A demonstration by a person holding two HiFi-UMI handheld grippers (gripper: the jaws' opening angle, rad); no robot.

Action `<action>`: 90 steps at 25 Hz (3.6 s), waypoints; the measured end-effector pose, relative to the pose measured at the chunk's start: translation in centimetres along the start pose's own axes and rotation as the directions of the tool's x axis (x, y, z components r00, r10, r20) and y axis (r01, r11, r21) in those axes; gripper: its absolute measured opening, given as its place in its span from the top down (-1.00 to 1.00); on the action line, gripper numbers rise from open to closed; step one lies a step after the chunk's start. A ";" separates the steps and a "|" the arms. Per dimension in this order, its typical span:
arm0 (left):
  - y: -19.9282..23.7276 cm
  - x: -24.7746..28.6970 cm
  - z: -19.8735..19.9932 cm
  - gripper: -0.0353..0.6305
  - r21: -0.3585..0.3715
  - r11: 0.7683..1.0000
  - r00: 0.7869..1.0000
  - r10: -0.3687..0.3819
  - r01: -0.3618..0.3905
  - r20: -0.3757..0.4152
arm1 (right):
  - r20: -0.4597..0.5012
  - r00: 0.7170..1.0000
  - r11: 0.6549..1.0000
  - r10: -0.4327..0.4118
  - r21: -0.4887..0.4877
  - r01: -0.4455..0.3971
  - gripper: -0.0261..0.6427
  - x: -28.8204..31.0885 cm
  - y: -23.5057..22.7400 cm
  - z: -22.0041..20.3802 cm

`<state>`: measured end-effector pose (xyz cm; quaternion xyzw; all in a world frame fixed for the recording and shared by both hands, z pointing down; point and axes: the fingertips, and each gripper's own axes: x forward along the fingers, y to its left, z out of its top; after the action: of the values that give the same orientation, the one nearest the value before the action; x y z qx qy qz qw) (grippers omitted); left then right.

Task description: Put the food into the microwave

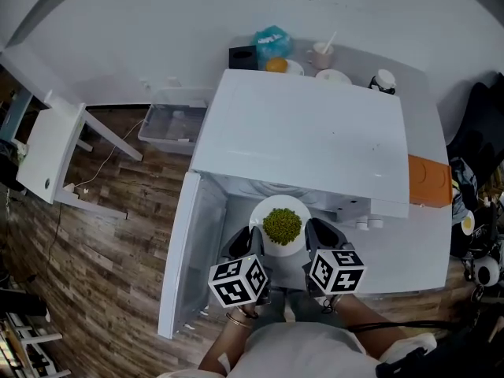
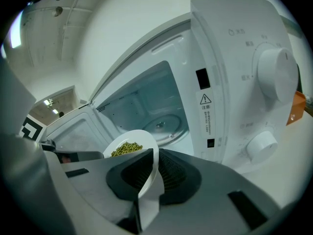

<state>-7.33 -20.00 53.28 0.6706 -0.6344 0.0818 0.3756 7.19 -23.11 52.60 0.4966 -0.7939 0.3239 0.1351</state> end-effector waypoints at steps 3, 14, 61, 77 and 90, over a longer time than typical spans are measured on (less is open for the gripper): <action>0.2 0.4 0.4 0.69 0.005 1.000 1.000 0.004 -0.004 0.000 | 0.008 1.000 1.000 -0.003 0.003 0.003 0.78 0.4 0.1 0.4; 1.1 2.9 2.4 0.69 0.010 1.000 1.000 -0.015 0.015 0.020 | 0.022 1.000 0.999 -0.020 0.028 0.020 0.78 2.5 -0.1 0.8; 1.4 11.3 6.3 0.69 0.174 0.983 0.983 -0.083 0.054 0.165 | 0.200 0.957 0.976 -0.211 0.105 0.193 0.78 8.1 -2.7 3.2; 1.9 10.3 6.9 0.69 0.269 0.961 0.969 -0.006 -0.063 0.248 | 0.199 0.949 0.968 -0.246 -0.006 0.252 0.78 8.2 -2.6 3.1; 1.3 7.0 6.0 0.69 0.217 0.975 0.969 0.003 -0.057 0.246 | 0.210 0.957 0.975 -0.198 -0.056 0.214 0.78 5.9 -1.2 3.6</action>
<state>-9.44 -29.07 53.64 0.7036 -0.6727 0.0748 0.2162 5.82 -29.91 53.51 0.6014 -0.7595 0.2242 0.1057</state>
